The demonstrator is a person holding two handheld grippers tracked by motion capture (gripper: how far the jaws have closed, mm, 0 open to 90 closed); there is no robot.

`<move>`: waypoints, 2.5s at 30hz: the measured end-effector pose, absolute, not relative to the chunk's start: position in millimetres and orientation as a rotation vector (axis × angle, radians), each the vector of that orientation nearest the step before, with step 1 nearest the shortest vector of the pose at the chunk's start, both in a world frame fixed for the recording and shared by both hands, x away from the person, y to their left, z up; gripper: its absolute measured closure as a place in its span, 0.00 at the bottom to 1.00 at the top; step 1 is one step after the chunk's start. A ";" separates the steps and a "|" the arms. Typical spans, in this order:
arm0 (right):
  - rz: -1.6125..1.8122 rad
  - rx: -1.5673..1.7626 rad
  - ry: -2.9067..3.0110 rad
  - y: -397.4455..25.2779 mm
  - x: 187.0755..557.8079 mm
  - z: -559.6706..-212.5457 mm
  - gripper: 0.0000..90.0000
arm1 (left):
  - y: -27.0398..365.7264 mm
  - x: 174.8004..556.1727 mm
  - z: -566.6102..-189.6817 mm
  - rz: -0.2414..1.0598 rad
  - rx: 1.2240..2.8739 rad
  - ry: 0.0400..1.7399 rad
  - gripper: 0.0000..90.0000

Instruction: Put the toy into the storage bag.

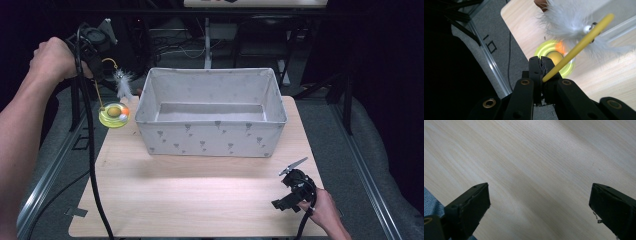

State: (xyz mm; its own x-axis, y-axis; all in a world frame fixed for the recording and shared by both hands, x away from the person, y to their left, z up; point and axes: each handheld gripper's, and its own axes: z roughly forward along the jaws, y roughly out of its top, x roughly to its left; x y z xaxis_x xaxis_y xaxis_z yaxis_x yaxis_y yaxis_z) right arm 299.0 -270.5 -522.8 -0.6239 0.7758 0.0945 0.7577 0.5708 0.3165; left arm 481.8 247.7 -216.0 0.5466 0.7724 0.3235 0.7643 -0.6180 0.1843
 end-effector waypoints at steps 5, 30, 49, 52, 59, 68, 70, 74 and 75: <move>0.529 1.351 2.729 -269.8 298.2 -523.8 0.03 | 241.1 482.1 -203.8 0.631 2.749 1.336 0.98; 0.525 1.351 2.747 -269.0 298.0 -524.9 0.03 | 211.9 485.9 -158.0 0.744 2.718 1.276 0.97; 0.512 1.336 2.756 -269.3 298.2 -524.1 0.03 | 180.5 494.2 -148.3 0.738 2.679 1.214 0.97; 0.513 1.337 2.751 -269.2 298.0 -524.1 0.03 | 175.9 496.4 -149.5 0.729 2.678 1.208 0.97; 0.518 1.335 2.751 -269.3 297.9 -524.4 0.03 | 165.0 499.4 -151.4 0.723 2.689 1.185 0.97; 0.509 1.332 2.759 -269.3 298.3 -524.7 0.03 | 153.8 501.9 -152.9 0.732 2.692 1.163 0.97; 0.511 1.335 2.754 -269.2 298.0 -524.7 0.03 | 151.4 502.6 -154.2 0.731 2.694 1.156 0.97; 0.513 1.339 2.758 -269.4 298.1 -524.5 0.03 | 146.5 504.1 -156.8 0.722 2.703 1.144 0.97; 0.513 1.338 2.758 -269.4 298.2 -524.5 0.03 | 145.2 504.2 -157.3 0.722 2.699 1.146 0.97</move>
